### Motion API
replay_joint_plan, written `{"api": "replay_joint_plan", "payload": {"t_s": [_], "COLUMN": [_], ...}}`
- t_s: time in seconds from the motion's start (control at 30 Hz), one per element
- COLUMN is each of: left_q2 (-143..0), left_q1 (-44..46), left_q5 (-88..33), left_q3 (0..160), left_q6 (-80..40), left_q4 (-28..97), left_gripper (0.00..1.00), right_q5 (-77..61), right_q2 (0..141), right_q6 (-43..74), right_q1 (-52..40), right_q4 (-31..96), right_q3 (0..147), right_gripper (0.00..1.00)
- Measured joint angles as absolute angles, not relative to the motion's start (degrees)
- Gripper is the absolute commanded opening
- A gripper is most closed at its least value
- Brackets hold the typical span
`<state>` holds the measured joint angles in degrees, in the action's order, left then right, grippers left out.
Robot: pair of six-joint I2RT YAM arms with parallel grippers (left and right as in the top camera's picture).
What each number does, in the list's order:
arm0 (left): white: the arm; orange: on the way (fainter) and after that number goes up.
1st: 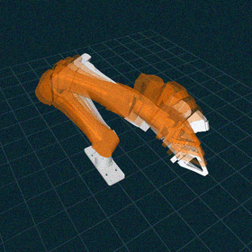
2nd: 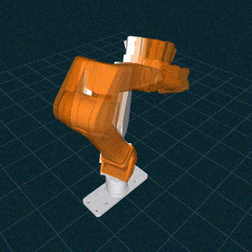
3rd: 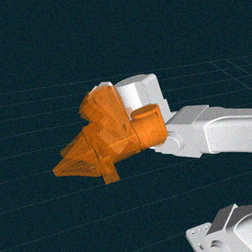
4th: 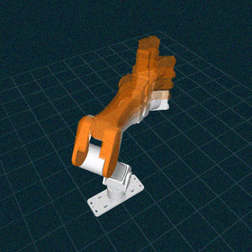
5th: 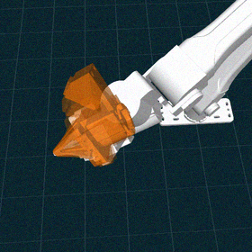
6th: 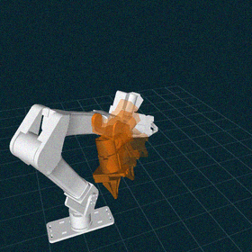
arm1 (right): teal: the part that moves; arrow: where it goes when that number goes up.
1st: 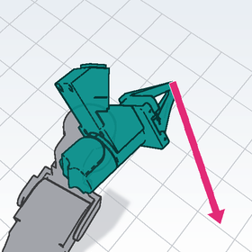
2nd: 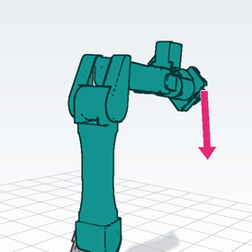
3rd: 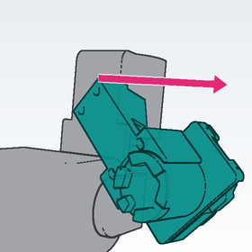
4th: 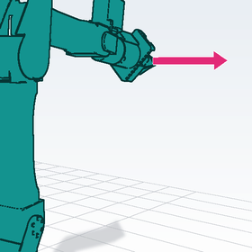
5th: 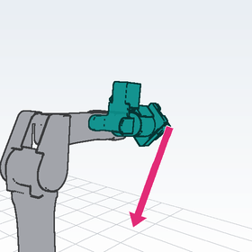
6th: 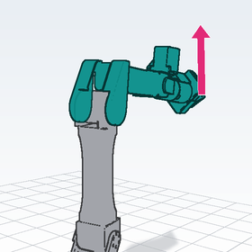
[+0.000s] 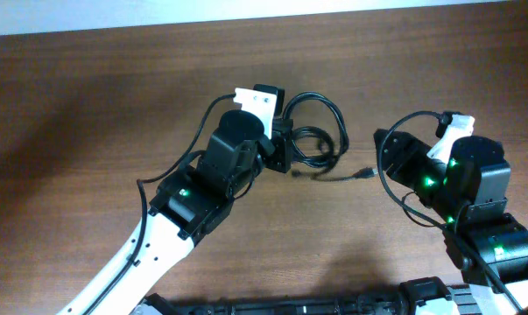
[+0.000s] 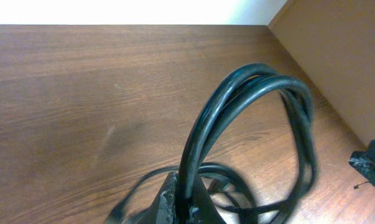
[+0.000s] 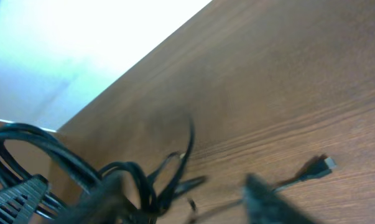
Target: Untangle cables
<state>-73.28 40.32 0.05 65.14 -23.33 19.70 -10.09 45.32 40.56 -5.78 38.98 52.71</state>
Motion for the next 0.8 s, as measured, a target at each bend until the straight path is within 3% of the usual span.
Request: {"api": "replay_joint_plan", "payload": {"t_s": [0.3, 0.67, 0.8], "left_q2": [-73.3, -73.3, -73.3], "left_q1": [40.1, 40.1, 40.1], "left_q5": [-7.0, -15.0, -18.9], "left_q3": [65.1, 65.1, 65.1], "left_q6": [-14.2, -8.0, -5.5], "left_q4": [16.6, 15.2, 14.8], "left_gripper": [0.0, 0.0, 0.0], "right_q5": [-11.1, -24.6, -26.7], "right_q2": [45.3, 45.3, 45.3], "right_q6": [31.0, 17.3, 15.8], "right_q1": [-5.8, -5.8, -5.8], "right_q4": [37.5, 32.9, 32.9], "right_q3": [52.7, 52.7, 52.7], "right_gripper": [0.83, 0.83, 0.51]}}
